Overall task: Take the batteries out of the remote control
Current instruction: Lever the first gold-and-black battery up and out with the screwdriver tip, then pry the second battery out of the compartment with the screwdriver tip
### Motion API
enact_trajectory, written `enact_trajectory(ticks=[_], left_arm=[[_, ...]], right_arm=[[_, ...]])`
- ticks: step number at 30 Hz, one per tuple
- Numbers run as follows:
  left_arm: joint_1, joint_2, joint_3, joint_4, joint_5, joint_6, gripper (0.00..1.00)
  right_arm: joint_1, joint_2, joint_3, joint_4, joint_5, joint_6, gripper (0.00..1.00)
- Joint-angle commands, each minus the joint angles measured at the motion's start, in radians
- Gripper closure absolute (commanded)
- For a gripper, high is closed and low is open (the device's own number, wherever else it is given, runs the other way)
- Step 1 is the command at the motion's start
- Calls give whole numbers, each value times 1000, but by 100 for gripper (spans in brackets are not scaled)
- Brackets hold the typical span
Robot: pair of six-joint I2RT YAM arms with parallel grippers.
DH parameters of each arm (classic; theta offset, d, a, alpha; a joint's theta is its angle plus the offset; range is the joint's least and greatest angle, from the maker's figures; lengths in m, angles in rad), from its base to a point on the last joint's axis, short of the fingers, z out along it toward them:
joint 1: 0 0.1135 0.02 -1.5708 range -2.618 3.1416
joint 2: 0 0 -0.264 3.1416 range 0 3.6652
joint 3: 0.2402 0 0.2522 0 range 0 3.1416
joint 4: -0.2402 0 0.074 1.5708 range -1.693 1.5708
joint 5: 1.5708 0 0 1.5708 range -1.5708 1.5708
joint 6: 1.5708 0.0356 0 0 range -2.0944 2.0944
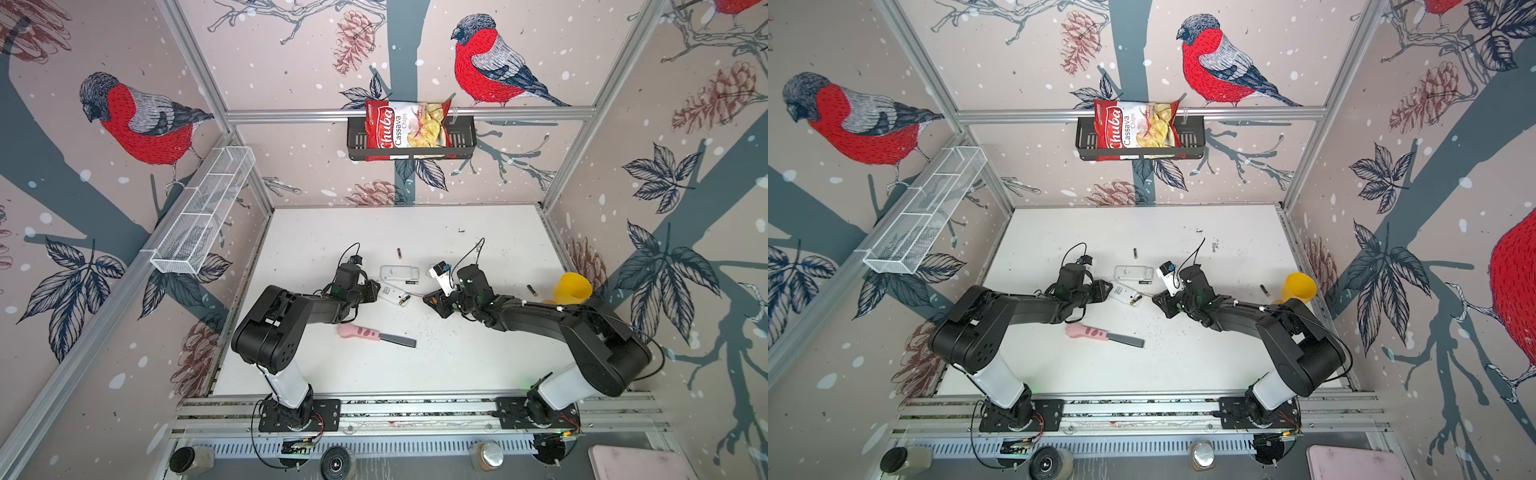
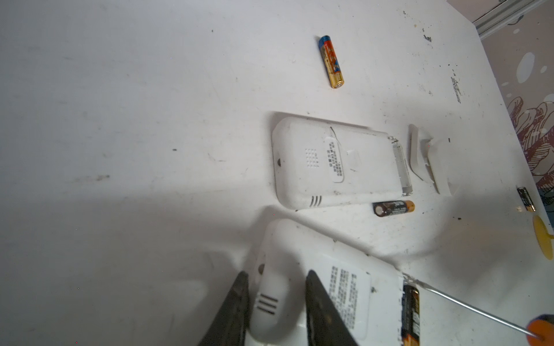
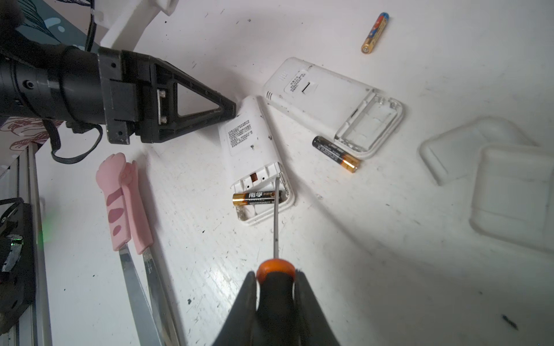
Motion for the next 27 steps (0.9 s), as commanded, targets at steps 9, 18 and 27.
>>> enact_trajectory(ticks=[9, 18, 27], left_arm=[[-1, 3, -2, -59, 26, 4, 68], [-1, -1, -3, -58, 28, 1, 68], [-1, -7, -8, -59, 27, 1, 68]], right_arm=[[27, -109, -51, -19, 8, 7, 100], [60, -103, -66, -37, 18, 5, 100], [62, -65, -53, -8, 15, 11, 100]])
